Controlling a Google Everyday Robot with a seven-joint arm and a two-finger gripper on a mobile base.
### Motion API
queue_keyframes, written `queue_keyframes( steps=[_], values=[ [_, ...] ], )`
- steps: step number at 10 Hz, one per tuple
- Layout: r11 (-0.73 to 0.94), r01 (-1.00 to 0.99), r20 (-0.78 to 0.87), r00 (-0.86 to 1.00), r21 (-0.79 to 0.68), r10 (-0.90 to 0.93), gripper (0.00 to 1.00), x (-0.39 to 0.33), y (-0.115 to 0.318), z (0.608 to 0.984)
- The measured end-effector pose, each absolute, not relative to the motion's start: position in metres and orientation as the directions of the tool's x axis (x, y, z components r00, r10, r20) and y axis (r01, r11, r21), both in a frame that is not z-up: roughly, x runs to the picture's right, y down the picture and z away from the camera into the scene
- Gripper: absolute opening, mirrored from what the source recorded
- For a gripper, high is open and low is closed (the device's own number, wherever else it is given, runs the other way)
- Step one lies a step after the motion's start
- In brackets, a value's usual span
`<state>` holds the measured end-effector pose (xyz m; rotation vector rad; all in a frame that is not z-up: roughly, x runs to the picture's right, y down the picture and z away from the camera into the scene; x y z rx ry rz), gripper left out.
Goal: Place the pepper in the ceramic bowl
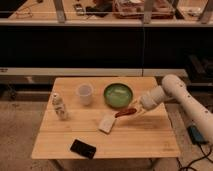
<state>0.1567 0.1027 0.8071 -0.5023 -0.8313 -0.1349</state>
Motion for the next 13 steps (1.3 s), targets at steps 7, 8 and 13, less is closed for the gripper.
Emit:
queue_keyframes(
  steps=[7,8,13],
  values=[
    [0.999,0.037,0.692,0.720,0.026,-0.045,0.18,0.140,-0.011,0.848],
    [0.997,0.028,0.676,0.734,0.070,-0.068,0.18,0.141,-0.016,0.851],
    [0.993,0.069,0.639,0.761,0.092,-0.112,0.18,0.140,-0.008,0.864]
  ],
)
